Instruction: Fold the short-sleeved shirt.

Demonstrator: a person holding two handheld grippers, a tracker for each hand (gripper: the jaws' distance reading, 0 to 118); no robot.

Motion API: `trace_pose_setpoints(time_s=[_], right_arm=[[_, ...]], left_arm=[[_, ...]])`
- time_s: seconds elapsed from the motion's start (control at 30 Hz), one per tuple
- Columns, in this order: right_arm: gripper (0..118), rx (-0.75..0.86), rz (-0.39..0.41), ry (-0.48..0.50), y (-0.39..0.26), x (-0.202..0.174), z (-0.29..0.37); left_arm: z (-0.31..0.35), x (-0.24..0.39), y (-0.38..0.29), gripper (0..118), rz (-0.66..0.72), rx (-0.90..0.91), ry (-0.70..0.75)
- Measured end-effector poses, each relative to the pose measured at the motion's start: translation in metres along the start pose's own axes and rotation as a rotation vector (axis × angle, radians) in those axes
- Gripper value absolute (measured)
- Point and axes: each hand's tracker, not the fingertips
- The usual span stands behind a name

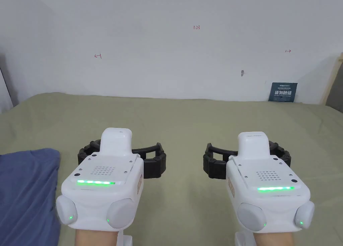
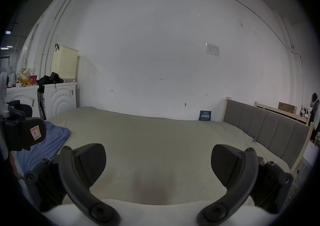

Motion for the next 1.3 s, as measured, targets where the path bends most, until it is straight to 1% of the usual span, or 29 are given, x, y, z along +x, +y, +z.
trace_pose_setpoints(time_s=[0.4, 0.63, 1.03, 1.2, 1.23, 1.27, 1.3], right_arm=[[118, 0.014, -0.002, -0.008, 0.0048, 0.0015, -0.0018], [118, 0.007, -0.002, -0.022, 0.0034, 0.006, -0.0023], [118, 0.011, -0.002, -0.007, 0.0055, 0.0053, -0.0037], [118, 0.021, -0.027, -0.021, 0.0068, 0.008, -0.0028], [114, 0.022, -0.034, -0.026, 0.0069, 0.0085, -0.0024], [105, 0.019, -0.033, -0.031, 0.0071, 0.0088, -0.0017], [80, 0.015, -0.032, -0.035, 0.0073, 0.009, -0.0011]], left_arm=[[-0.0003, -0.0002, 0.004, 118, -0.02, 0.02, 0.016], [-0.0022, -0.0068, 0.006, 118, 0.009, 0.017, 0.015], [-0.0027, -0.0085, 0.0056, 118, 0.005, 0.019, 0.023], [-0.0026, -0.0091, 0.0056, 118, 0.001, 0.016, 0.024], [-0.0028, -0.0091, 0.0049, 117, -0.001, 0.016, 0.026], [-0.0026, -0.009, 0.0041, 112, -0.004, 0.015, 0.027], [-0.0023, -0.0093, 0.0027, 101, -0.007, 0.018, 0.032]])
